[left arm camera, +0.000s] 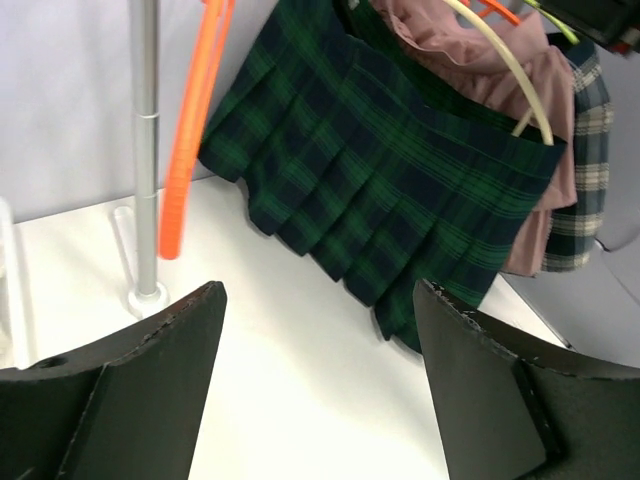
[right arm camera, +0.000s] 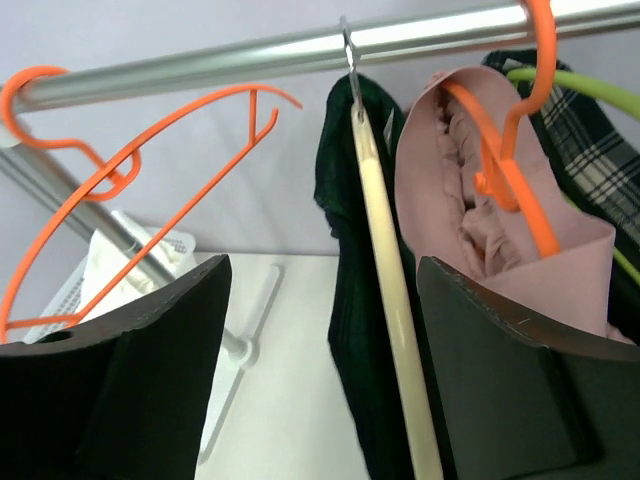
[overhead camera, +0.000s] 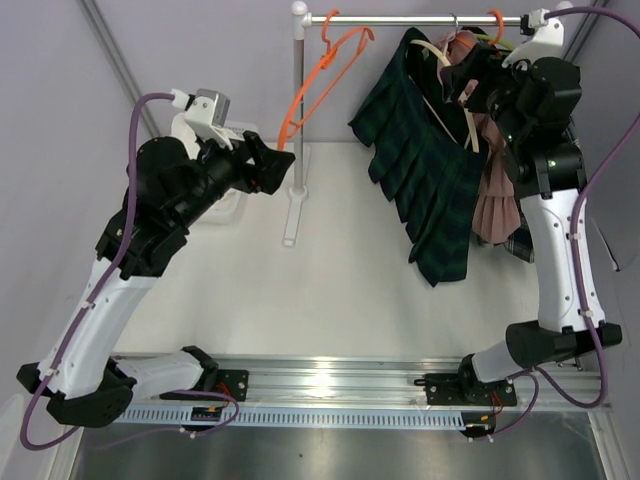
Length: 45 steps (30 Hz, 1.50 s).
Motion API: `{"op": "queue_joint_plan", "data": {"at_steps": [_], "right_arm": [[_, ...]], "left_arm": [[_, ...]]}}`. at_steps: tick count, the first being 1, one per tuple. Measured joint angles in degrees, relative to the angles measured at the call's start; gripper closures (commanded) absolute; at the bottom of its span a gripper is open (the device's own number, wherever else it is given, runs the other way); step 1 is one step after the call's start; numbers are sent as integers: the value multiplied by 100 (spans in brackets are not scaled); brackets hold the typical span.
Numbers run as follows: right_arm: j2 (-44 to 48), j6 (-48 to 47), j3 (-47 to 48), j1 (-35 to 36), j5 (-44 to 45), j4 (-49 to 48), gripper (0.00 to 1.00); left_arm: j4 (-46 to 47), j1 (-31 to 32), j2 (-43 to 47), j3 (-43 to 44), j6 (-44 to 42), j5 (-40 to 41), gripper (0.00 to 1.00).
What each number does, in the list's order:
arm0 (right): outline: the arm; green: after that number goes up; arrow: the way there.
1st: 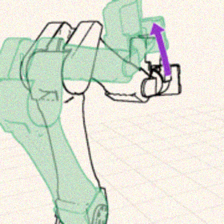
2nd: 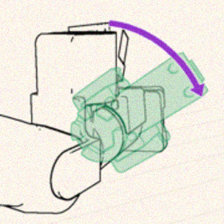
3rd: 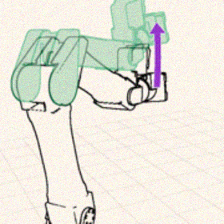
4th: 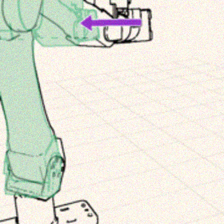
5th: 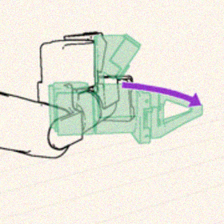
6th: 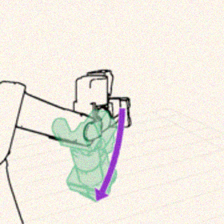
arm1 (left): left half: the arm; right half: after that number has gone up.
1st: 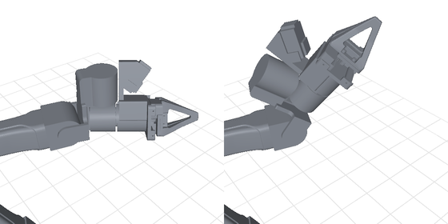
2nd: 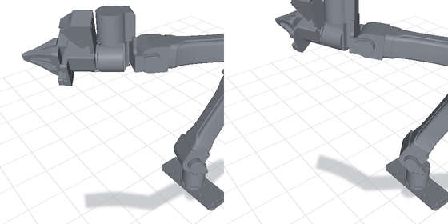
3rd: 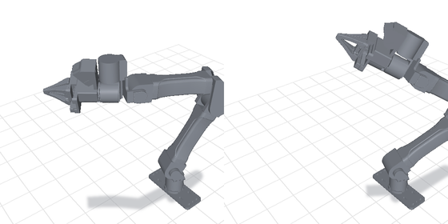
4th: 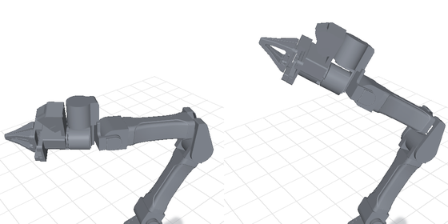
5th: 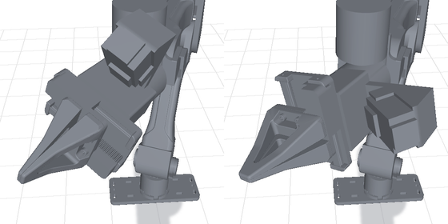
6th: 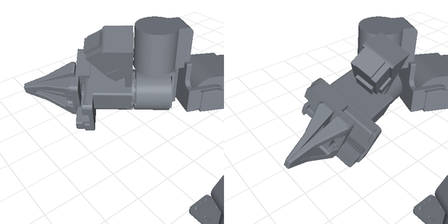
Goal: Place the skirt on the hanger
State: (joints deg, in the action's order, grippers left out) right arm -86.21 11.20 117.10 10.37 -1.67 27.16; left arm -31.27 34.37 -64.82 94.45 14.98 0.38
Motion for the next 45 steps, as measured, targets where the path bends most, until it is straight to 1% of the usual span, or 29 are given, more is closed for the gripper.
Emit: {"op": "queue_joint_plan", "data": {"at_steps": [2,8,10,14,17,20,22,23,25,26,29,34,37,42,45], "right_arm": [[190,120,-162,0,-70,44,18],[970,479,-879,0,-271,240,16],[1327,588,-1176,0,-337,348,16],[2131,815,-1847,-2,-555,577,15],[2822,942,-2463,-2,-822,675,16],[3386,1008,-3047,-7,-1058,848,16],[3718,1093,-3436,-7,-1261,953,16],[3866,1126,-3626,-7,-1357,957,16],[4124,1176,-3978,-7,-1574,1025,16],[4210,1191,-4116,-7,-1657,1060,16],[4352,1167,-4400,-7,-1786,1233,16],[4478,1040,-4725,-7,-1930,1340,15],[4516,992,-4881,-7,-2063,1329,15],[4498,938,-5121,-7,-2157,1318,15],[4426,903,-5206,-7,-2184,1283,16]], "left_arm": [[-24,-2,31,0,0,186,12],[-260,-114,175,74,24,1169,8],[-284,-387,175,81,85,1469,6],[-260,-1403,-105,-76,391,1823,7],[-96,-2002,-555,-321,614,1963,9],[107,-2496,-1394,-463,824,2068,11],[177,-2734,-2063,-505,942,2109,6],[295,-2785,-2326,-575,949,2256,7],[426,-2815,-2756,-710,824,2529,14],[415,-2800,-2942,-671,774,2601,16],[396,-2734,-3554,-122,634,2782,15],[551,-2728,-4009,278,533,2951,14],[603,-2830,-4546,765,485,2970,13],[612,-3047,-5412,1248,396,2968,12],[341,-3158,-6046,1801,382,2970,11]]}}
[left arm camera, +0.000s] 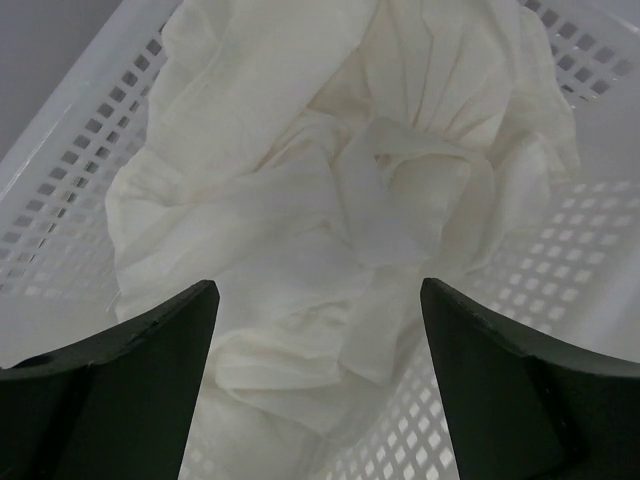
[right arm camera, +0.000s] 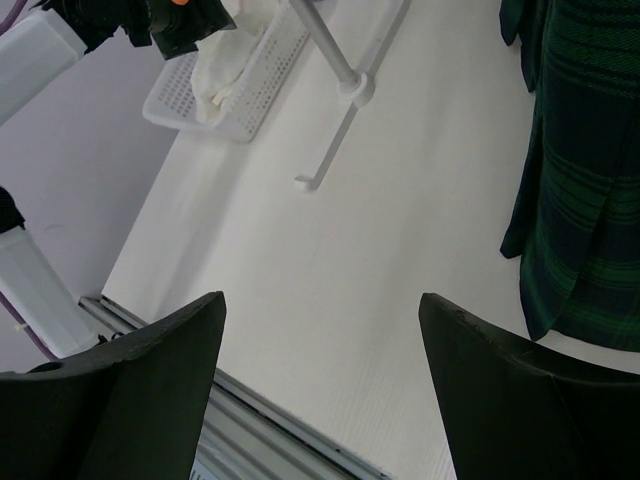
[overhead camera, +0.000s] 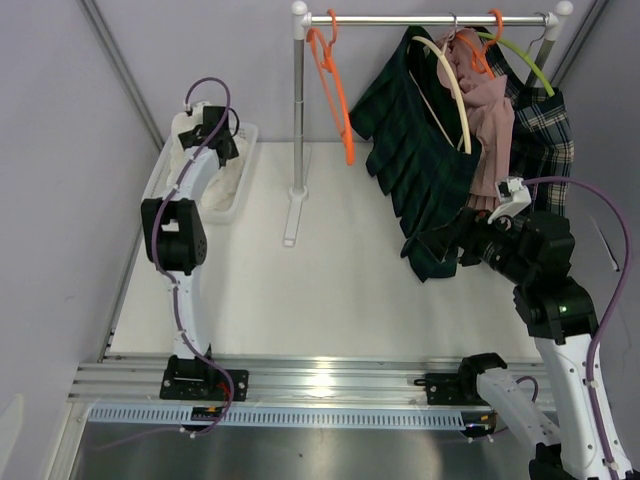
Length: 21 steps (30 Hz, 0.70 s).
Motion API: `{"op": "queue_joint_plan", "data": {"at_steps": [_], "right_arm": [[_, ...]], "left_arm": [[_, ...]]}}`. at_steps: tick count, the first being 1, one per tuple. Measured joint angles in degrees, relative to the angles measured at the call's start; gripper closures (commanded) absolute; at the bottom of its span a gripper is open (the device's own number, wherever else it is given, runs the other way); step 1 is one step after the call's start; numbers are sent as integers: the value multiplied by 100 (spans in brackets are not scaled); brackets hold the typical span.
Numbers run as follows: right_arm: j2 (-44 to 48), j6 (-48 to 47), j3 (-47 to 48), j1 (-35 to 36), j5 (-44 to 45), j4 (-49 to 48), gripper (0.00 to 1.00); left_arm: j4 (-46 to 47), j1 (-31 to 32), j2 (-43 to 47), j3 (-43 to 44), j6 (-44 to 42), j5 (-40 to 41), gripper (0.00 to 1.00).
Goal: Place the skirt on the hanger
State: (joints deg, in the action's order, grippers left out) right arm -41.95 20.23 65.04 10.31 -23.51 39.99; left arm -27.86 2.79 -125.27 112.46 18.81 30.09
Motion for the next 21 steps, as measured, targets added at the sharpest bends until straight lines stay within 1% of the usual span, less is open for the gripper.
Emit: {"op": "queue_joint_plan", "data": {"at_steps": [5,7,10,13,14,15,16,17,18,19,21], "right_arm": [[-166,-55,-186,0,-59,-192,16],[-225,-55,-260,0,-87,-258,16],[-363,-52,-334,0,-136,-363,16],[-448,-48,-393,0,-149,-450,16],[-450,-48,-409,0,-155,-468,16],[-450,-48,-415,0,-162,-479,17],[-448,-48,-417,0,-164,-490,17],[-448,-48,-417,0,-168,-509,18],[-448,-48,-417,0,-168,-520,18],[-448,-48,-417,0,-168,-520,18],[-444,-48,-417,0,-168,-520,19]], "left_arm": [[-466,-140,-946,1051,9,-57,12],[-588,-186,-1130,1174,11,-74,12],[-721,-225,-1248,1172,15,-118,14],[-763,-232,-1283,1158,26,-192,29],[-752,-232,-1283,1147,35,-212,46],[-726,-234,-1283,1126,74,-238,59],[-708,-232,-1283,1082,79,-251,68],[-695,-229,-1283,1027,87,-286,86],[-636,-229,-1268,911,101,-321,93],[-592,-229,-1233,741,116,-339,99],[-420,-232,-1132,352,131,-369,100]]}}
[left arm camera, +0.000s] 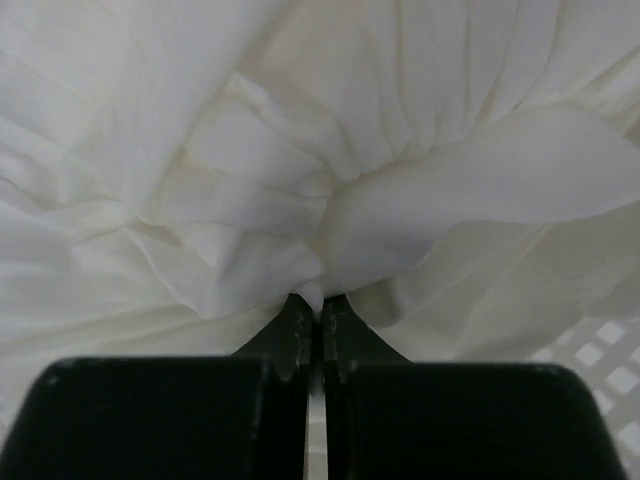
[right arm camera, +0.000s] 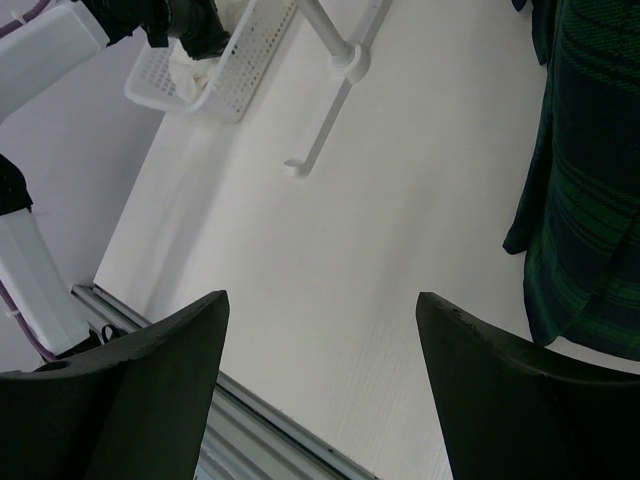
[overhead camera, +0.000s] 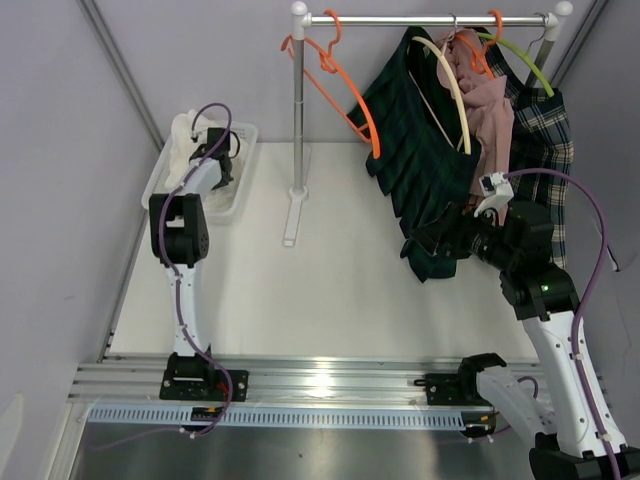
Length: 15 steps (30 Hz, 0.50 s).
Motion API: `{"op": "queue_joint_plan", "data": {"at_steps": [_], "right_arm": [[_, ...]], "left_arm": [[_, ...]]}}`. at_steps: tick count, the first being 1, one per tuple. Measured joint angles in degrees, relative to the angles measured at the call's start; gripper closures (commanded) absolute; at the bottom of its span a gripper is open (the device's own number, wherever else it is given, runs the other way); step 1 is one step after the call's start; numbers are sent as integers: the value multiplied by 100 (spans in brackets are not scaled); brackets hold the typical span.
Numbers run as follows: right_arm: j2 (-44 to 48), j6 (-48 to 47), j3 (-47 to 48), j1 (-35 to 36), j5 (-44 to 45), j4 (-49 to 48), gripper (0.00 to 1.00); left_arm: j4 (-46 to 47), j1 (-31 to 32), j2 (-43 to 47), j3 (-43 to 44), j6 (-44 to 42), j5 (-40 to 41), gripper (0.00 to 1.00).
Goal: Place the skirt on the hanger
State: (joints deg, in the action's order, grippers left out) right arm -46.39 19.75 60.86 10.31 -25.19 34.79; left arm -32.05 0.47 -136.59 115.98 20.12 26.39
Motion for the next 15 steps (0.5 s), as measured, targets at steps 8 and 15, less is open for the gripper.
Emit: {"op": "queue_joint_plan", "data": {"at_steps": [8,15], "right_arm": [[90,4,0,0,-22,2,20],[190,17,0,0,-74,-7,21]], "left_arm": [[640,42,1694,-2044,101,-166,100],[1158,352,3467,-3276,372,-201,100]]}}
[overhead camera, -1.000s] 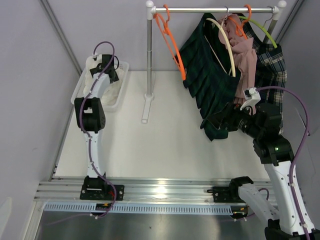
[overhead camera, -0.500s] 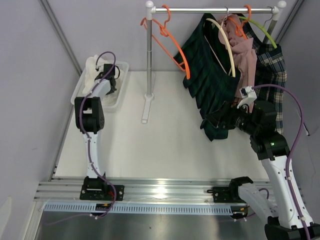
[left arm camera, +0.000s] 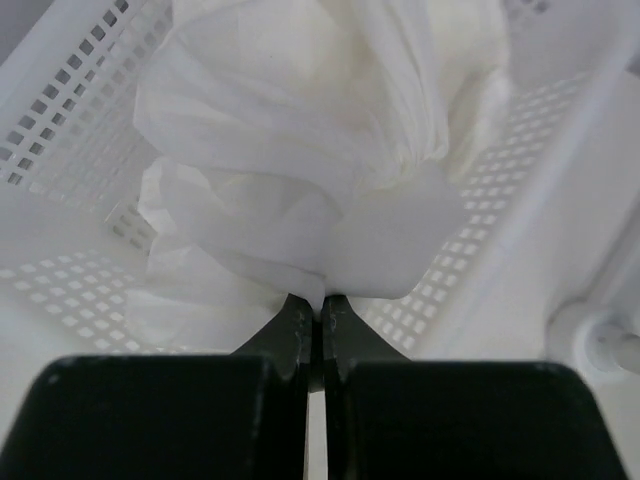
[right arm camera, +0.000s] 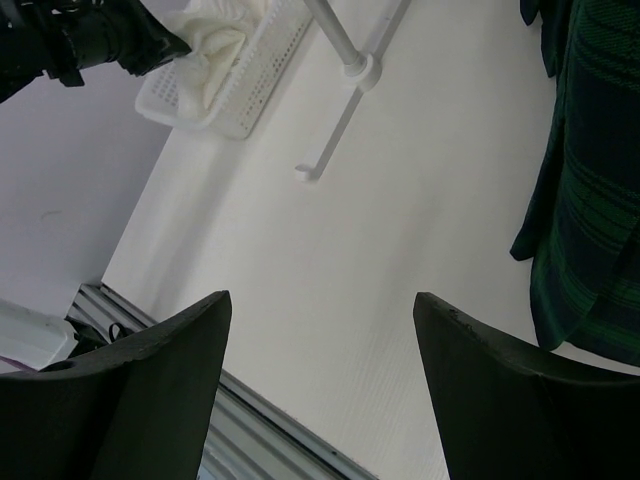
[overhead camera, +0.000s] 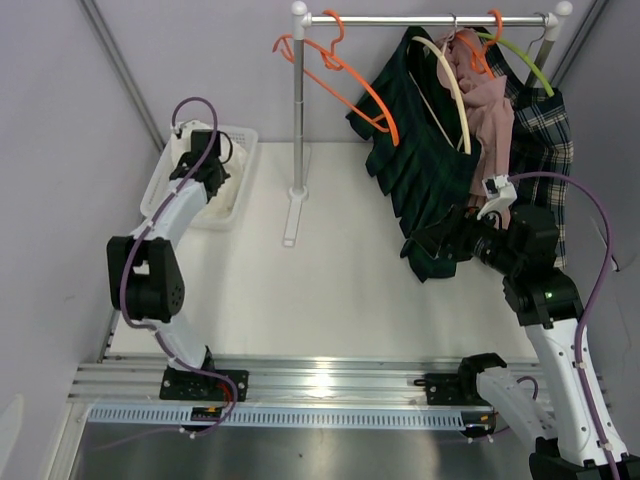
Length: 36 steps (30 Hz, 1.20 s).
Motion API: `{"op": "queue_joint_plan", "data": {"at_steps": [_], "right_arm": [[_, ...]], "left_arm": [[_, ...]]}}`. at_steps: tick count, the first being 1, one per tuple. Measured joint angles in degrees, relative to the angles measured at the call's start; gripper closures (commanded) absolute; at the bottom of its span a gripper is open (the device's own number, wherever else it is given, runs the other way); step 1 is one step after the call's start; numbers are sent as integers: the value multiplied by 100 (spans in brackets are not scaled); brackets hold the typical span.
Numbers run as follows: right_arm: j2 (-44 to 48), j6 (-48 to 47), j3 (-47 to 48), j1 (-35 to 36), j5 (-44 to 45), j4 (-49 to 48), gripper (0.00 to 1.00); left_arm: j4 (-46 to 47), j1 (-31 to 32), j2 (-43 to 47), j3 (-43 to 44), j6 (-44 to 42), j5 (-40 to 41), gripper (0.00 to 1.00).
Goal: Place the skirt on the hanger
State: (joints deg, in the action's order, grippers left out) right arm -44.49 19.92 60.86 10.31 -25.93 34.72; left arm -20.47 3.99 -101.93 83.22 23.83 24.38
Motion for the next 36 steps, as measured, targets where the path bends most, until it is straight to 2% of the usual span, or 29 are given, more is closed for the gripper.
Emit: {"op": "queue_joint_plan", "data": {"at_steps": [10,17,27,36], "right_arm": [[24,39,35,0,-96,-48,21],[26,94,46,2,-190,-160,22],[13,107,48,173,-216,-352,22],[37,177,-50,723,-7,-479,22]], "left_arm": [[48,636,1513,-234,155,33,100],[-197,1178,2280,280,33,70,100],[-800,2699,2889,1117,-251,267,100],[-1325,4382,3189,988,-190,538,100]]}}
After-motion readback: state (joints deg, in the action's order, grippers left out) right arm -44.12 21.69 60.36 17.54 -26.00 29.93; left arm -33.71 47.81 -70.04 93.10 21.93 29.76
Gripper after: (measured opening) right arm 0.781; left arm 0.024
